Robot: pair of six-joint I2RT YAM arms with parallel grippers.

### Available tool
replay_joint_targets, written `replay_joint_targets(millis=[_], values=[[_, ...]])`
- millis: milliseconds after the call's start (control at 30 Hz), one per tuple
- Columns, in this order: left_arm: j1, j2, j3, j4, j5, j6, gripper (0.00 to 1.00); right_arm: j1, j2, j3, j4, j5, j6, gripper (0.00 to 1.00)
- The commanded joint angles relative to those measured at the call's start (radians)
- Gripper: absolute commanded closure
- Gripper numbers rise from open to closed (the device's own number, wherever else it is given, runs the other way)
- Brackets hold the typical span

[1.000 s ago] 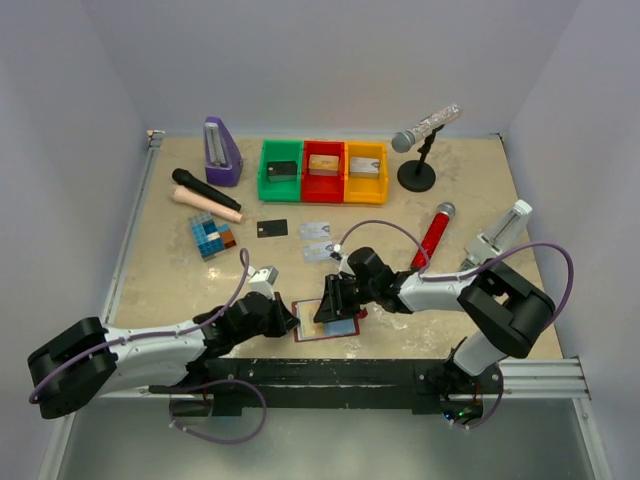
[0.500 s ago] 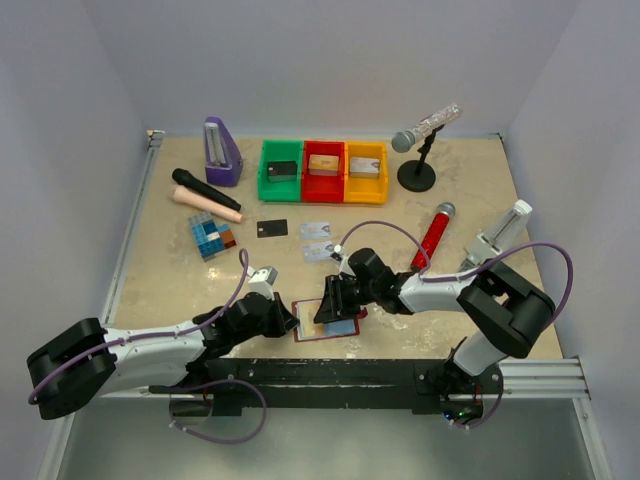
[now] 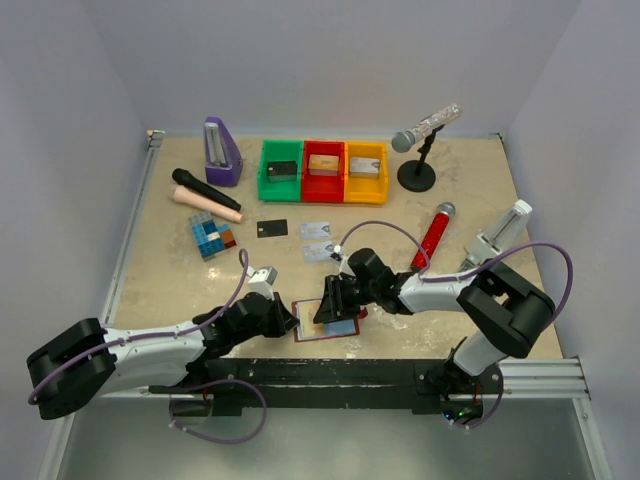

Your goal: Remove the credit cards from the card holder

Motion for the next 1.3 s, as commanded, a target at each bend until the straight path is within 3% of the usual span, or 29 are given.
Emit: replay_joint_targets(millis=[0, 300, 600, 867, 1267], values=[[0.000, -0.009, -0.016, 0.016, -0.030, -0.004, 1.00, 0.002, 0.013, 0.004, -0.022, 0.032, -0.024, 0.57], [0.000, -0.009, -0.017, 0.016, -0.030, -0.002, 1.00, 0.002, 0.018, -0.003, -0.003, 0.025, -0.020, 0.56], [0.000, 0.003, -0.014, 0.014, -0.031, 0.001, 1.00, -0.009, 0.030, -0.090, 0.323, -0.079, 0.098, 0.57], [0.000, 0.000, -0.019, 0.005, -0.036, -0.002, 1.00, -0.035, 0.026, -0.142, 0.474, -0.109, 0.148, 0.57], [0.000, 0.006, -0.034, 0.022, -0.037, -0.008, 1.00, -0.041, 0.059, -0.136, 0.509, -0.129, 0.161, 0.57]])
